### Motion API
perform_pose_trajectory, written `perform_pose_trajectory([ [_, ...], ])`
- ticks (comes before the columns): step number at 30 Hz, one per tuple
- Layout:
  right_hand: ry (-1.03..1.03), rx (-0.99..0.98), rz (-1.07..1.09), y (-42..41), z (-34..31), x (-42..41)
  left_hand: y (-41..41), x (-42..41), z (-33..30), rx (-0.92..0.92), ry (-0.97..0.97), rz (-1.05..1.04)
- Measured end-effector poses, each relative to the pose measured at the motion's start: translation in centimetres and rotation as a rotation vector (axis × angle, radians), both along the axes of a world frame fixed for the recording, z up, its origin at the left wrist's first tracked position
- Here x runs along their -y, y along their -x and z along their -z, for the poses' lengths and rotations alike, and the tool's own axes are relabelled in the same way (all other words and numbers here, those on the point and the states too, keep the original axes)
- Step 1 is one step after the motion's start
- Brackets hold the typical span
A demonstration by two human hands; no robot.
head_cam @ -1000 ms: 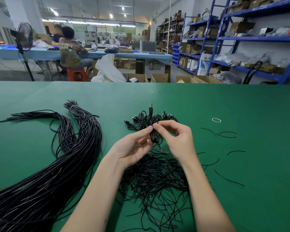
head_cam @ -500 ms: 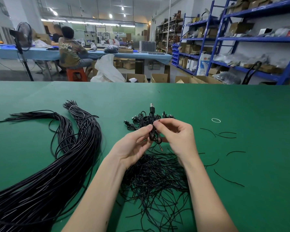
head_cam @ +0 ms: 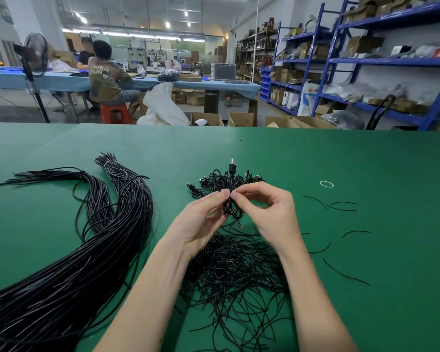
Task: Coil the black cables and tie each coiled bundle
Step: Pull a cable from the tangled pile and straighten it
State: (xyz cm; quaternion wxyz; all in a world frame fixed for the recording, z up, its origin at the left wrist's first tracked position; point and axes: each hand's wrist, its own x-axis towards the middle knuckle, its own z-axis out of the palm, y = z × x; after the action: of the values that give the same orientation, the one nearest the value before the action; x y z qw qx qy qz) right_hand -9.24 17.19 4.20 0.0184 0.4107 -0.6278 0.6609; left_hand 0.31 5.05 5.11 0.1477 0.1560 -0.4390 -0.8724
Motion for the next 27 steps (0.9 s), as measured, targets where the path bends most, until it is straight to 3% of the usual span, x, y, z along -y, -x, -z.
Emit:
perform_pose_trajectory([
  [4,-0.047,-0.186,0.022,0.2,-0.7,-0.6,-0.1,0.2,-0.2,0.049,0.075,0.040],
  [15,-0.079,-0.208,0.065,0.2,-0.5,-0.7,-1.0,1.0,-0.7,0.097,0.305,0.162],
  [27,-0.277,-0.033,-0.001,0.6,-1.4,-1.7,-1.1,0.4,-0.8,0.077,0.370,0.243],
])
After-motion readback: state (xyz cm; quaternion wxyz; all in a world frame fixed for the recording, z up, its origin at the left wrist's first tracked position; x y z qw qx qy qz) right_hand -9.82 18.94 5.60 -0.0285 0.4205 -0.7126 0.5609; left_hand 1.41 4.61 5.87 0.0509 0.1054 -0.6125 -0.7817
